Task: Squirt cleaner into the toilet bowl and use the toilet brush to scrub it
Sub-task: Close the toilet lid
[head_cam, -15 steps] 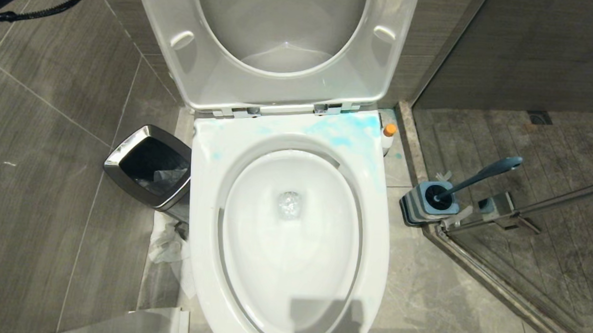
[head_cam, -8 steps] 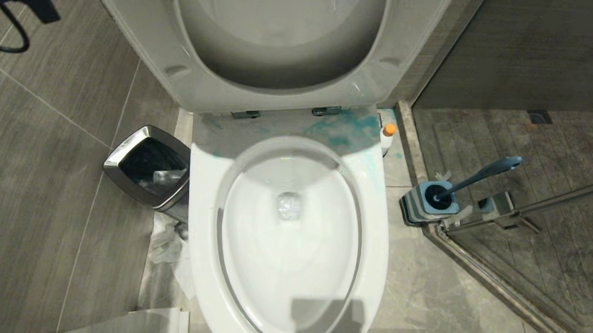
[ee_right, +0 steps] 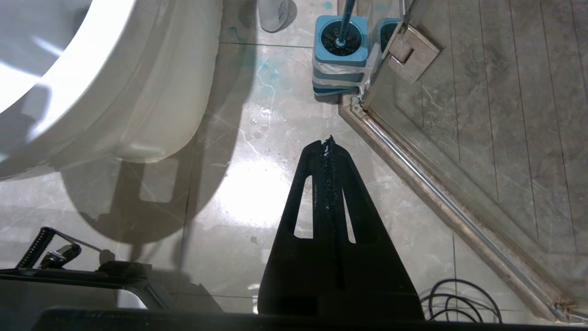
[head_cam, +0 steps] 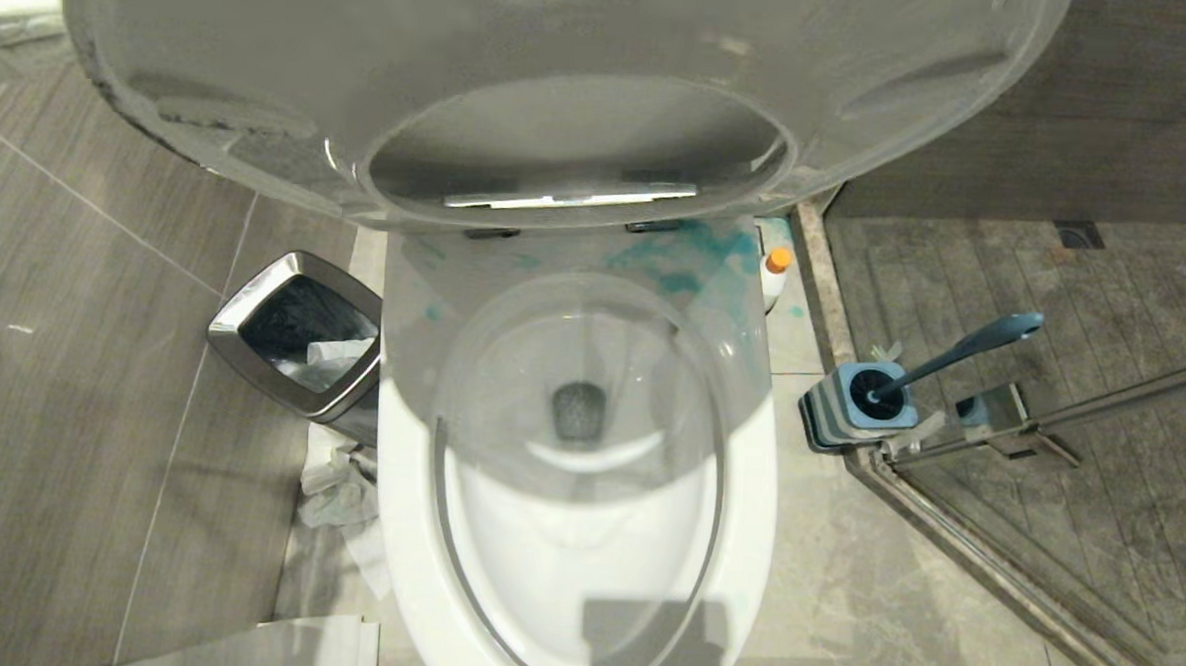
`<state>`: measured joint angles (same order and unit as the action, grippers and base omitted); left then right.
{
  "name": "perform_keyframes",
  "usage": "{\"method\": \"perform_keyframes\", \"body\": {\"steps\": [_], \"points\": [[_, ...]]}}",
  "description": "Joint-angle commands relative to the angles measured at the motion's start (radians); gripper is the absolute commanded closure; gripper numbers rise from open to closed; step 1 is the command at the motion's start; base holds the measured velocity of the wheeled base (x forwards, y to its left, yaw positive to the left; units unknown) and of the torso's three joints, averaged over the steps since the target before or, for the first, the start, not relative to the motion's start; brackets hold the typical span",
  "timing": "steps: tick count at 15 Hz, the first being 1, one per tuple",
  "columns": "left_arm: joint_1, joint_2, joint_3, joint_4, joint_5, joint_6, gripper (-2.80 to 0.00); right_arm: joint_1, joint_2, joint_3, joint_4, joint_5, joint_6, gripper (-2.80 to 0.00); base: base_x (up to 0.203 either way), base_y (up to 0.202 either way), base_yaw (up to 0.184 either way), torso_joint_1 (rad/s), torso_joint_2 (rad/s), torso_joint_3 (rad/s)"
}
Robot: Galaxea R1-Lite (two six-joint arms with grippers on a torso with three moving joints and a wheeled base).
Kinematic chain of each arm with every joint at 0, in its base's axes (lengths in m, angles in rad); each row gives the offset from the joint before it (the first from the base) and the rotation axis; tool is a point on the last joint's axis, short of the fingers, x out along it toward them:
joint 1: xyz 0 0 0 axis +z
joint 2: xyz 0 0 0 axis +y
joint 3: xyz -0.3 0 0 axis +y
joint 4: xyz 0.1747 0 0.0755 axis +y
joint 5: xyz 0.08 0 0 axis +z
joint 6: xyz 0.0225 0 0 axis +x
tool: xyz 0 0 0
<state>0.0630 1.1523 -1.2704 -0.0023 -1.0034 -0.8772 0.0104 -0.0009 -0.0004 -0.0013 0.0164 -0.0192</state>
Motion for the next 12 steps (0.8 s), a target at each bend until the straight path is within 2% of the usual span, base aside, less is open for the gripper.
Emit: {"method": "perform_keyframes", "body": {"steps": [1, 8, 12], "points": [[0.001, -0.011, -0.001, -0.001, -0.006, -0.003, 0.00, 0.000, 0.001, -0.001, 0.000, 0.000, -0.001, 0.00, 0.000, 0.000, 0.000, 0.000, 0.00, 0.000], [-0.002, -0.014, 0.000, -0.010, 0.003, 0.000, 0.00, 0.000, 0.001, 0.000, 0.000, 0.000, -0.001, 0.00, 0.000, 0.000, 0.000, 0.000, 0.00, 0.004], [-0.004, -0.016, 0.003, -0.004, 0.028, 0.025, 0.00, 0.000, 0.001, 0.000, 0.000, 0.000, -0.001, 0.00, 0.000, 0.000, 0.000, 0.002, 0.00, 0.153]]}}
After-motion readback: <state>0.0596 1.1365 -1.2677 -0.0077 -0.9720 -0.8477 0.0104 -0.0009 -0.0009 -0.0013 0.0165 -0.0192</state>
